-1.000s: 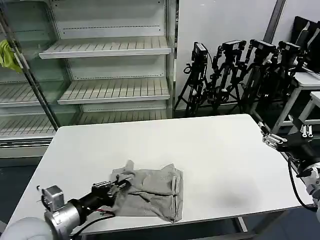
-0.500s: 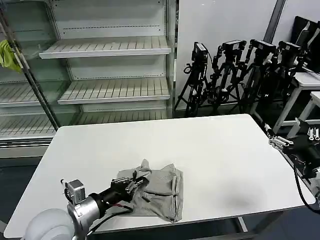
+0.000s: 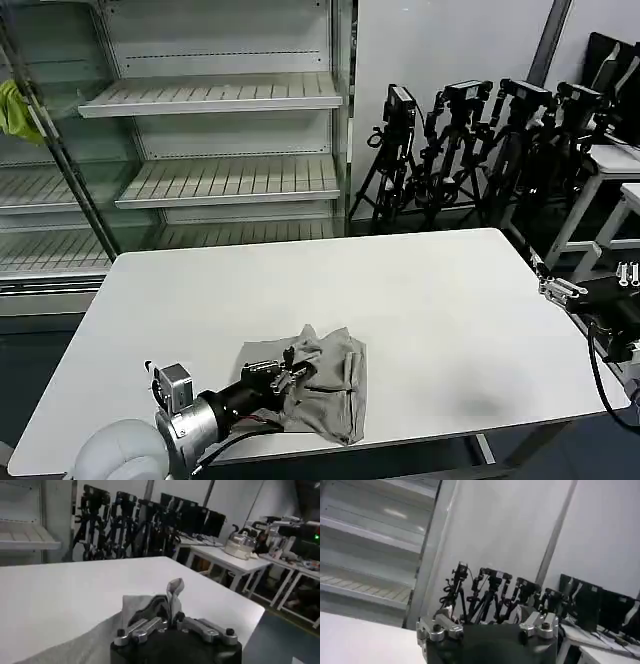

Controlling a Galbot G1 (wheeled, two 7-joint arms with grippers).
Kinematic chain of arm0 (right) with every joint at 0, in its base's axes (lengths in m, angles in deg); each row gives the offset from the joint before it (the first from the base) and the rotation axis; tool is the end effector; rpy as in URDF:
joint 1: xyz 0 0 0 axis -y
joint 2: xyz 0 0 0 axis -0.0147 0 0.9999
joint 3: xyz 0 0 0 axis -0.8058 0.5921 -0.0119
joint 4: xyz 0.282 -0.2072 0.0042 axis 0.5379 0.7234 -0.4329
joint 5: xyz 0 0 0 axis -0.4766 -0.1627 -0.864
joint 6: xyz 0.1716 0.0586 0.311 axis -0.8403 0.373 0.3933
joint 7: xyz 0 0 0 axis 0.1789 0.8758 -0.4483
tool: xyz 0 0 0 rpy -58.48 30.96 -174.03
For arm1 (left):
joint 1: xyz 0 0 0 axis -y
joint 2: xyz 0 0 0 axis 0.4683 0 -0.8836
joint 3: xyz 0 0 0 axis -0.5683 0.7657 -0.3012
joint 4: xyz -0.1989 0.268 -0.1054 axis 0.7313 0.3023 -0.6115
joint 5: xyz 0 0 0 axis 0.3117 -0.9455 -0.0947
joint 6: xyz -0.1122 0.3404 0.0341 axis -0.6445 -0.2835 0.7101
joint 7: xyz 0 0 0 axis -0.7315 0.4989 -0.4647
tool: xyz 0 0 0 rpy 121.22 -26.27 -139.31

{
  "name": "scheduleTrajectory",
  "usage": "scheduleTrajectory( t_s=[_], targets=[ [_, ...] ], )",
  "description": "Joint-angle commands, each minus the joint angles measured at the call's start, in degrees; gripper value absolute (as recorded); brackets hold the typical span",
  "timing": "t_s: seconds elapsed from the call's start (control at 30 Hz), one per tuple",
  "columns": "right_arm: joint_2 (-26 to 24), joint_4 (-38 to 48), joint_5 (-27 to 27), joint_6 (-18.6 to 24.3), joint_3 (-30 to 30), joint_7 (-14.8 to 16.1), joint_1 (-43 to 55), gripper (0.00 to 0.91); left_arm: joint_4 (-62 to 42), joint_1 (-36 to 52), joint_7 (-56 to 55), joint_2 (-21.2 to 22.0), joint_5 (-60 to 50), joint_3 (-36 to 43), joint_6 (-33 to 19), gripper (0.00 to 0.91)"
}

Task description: Fold and organize the clothes.

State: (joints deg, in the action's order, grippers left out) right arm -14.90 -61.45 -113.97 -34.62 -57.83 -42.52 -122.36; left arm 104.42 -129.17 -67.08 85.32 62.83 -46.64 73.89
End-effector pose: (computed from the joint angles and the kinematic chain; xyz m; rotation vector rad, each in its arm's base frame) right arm 0.2103 -0.1625 -0.0778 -0.0368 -3.0540 0.4709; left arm 0.2229 0.0224 -0.1672 -1.0486 -2.4997 0.1737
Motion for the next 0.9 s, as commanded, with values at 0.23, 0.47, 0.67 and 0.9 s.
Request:
scheduleTrajectory(
  t_s=[0.23, 0.47, 0.67, 0.9],
  targets=[
    [1.0, -0.4, 0.6, 0.0, 0.9, 0.1, 0.1, 0.907, 1.7, 0.1, 0.3, 0.1, -2.1, 0.6, -0.1, 0.907],
    [1.1, -0.6, 0.7, -0.1, 0.9, 0.1, 0.0, 0.907, 2.6, -0.9, 0.5, 0.0, -2.3, -1.9, -0.3, 0.907],
    [1.2, -0.5, 0.7, -0.1, 2.4, 0.1, 1.7, 0.907, 1.2, -4.8, 0.4, -2.0, -4.2, -9.3, -0.4, 0.907],
    [0.1, 0.2, 0.3, 0.4, 3.1, 0.5, 3.3, 0.907, -6.6, -11.2, -1.1, -3.6, -6.2, -15.5, 0.1, 0.907]
  ],
)
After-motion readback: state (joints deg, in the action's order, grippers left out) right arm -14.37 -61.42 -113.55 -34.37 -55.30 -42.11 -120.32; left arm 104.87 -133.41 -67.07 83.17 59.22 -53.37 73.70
